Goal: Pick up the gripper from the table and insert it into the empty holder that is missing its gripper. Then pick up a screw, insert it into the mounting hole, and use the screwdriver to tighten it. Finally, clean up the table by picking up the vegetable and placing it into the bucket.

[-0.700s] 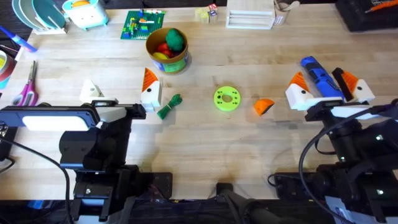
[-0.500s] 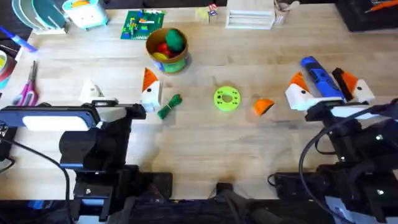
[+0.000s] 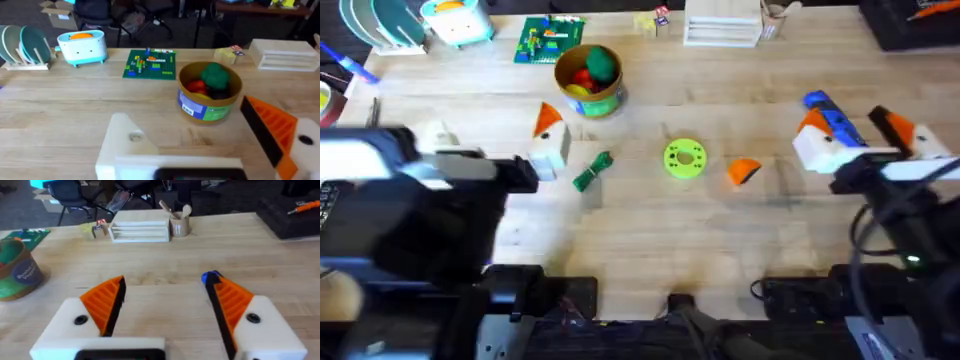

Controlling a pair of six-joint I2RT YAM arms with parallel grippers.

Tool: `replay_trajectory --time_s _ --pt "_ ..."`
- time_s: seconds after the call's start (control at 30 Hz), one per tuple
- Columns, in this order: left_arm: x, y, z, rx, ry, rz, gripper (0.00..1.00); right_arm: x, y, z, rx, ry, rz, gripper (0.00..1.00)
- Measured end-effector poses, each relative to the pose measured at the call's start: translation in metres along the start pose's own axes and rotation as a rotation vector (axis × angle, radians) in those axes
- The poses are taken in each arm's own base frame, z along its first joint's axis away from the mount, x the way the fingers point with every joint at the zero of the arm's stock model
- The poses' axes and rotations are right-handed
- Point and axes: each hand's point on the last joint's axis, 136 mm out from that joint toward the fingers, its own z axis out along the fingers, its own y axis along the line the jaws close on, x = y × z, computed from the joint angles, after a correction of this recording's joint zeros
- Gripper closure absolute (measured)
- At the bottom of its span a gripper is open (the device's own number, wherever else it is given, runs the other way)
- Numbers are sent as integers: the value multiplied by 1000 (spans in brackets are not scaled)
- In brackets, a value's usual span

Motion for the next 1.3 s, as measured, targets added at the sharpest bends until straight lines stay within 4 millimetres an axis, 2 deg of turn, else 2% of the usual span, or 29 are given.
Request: replay_trajectory --time_s 0.13,0.2,0.23,0.27,0.3,0.43,0.67,0.7,0.73,0.83,0.87,0.93,1.03,1.1,1.3 --pt "-31 -8 -16 36 154 32 10 -42 4 -18 5 53 12 10" --pt "-37 -14 -19 75 267 55 10 -58 5 -24 7 81 17 10" --pt "-40 -17 -20 95 317 64 10 -66 6 -26 8 94 19 10" --pt "-49 -25 -17 142 438 78 8 -85 8 -29 11 123 23 10" --pt "-52 -26 -15 153 467 80 8 -90 8 -29 11 127 23 10" --pt "-55 -30 -2 178 528 84 8 -97 9 -27 12 134 23 10" --pt "-35 -33 12 202 635 72 13 -95 8 -27 12 143 24 10" --pt "-33 -34 13 207 643 71 112 -95 8 -27 12 143 24 10" --pt "-32 -34 15 209 650 70 254 -95 8 -27 12 143 24 10" --pt "-30 -34 19 211 655 70 728 -95 8 -27 12 143 24 10" --pt "-30 -34 21 213 654 80 792 -95 8 -27 12 143 24 10" --pt "-32 -34 25 214 644 80 472 -95 8 -27 13 143 26 10" --pt "-34 -35 30 214 634 79 53 -95 8 -27 13 143 26 10" --pt "-35 -35 34 214 624 79 11 -95 8 -27 13 143 26 10" --pt "-41 -37 39 220 599 64 7 -95 8 -27 13 143 26 10"
